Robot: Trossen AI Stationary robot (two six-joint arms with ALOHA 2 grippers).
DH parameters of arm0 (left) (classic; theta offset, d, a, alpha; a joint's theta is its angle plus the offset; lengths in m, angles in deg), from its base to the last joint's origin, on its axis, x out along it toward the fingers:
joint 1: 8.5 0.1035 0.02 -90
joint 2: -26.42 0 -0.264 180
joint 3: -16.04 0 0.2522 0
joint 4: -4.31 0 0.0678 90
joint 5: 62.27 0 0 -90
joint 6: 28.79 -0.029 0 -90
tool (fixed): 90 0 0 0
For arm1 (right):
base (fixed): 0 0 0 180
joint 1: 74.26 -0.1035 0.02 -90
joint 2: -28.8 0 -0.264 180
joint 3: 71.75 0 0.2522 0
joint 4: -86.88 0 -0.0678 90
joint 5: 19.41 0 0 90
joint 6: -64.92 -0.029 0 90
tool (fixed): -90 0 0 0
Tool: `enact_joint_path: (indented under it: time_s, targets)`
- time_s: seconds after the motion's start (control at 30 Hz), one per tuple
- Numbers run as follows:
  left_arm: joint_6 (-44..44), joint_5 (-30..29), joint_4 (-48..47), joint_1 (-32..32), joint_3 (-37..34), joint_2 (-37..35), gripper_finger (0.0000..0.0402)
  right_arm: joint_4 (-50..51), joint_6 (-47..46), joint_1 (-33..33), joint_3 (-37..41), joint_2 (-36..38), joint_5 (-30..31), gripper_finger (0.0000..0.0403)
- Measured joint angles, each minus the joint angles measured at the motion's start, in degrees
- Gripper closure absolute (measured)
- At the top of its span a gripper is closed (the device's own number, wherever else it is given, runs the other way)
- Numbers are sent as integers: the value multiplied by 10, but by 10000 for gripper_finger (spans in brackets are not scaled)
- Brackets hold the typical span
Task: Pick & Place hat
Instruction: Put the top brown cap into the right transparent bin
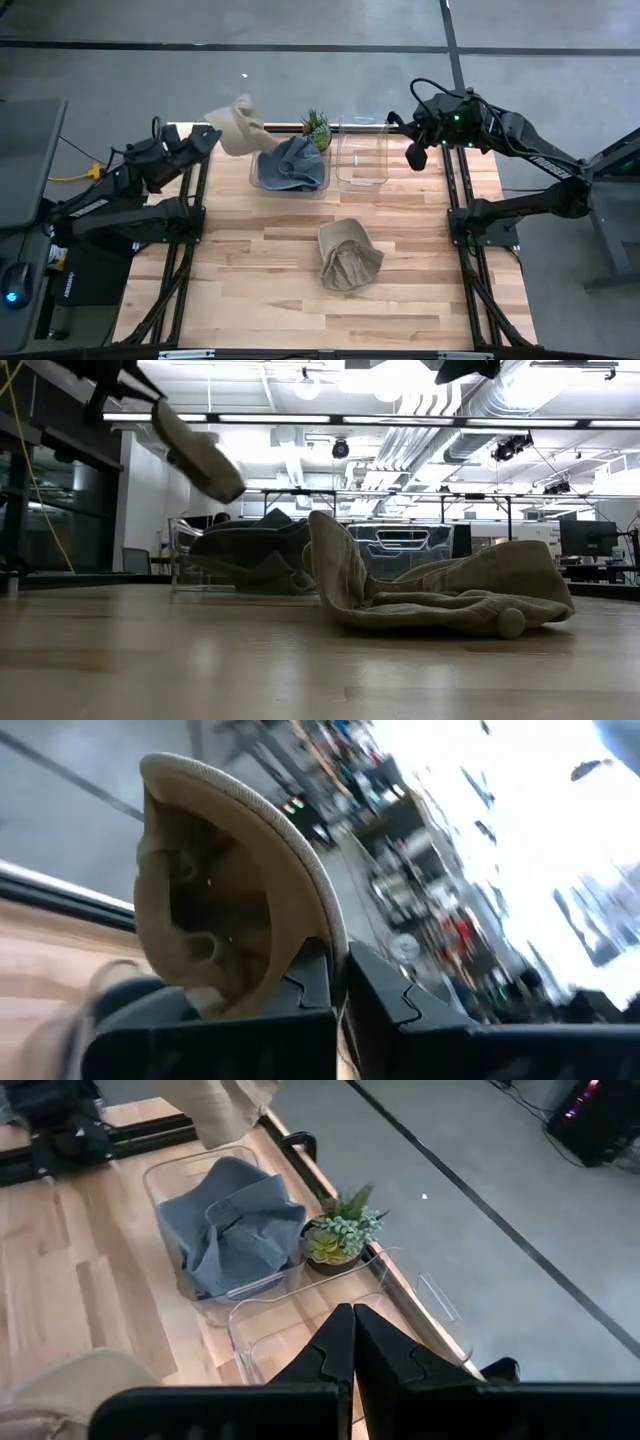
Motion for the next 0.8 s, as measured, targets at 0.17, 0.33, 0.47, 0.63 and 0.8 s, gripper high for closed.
enact_joint_path:
  time_s: [0.17, 0.33, 0.47, 0.63, 0.8]
  targets:
    - [-25, 55, 7, 0, 14, 7, 401, -7, 31, 0, 0, 0, -47, 400]
    - [-48, 111, 26, 0, 14, 26, 402, -46, 65, 0, 0, -14, -144, 393]
    - [-48, 122, 33, 0, 14, 50, 402, -71, 71, -1, 0, -41, -178, 383]
    - [-47, 153, 51, 0, 14, 69, 402, -95, 69, -1, 0, -78, -185, 363]
    - [-46, 163, 56, 0, 14, 75, 402, -111, 69, -1, 0, -104, -208, 344]
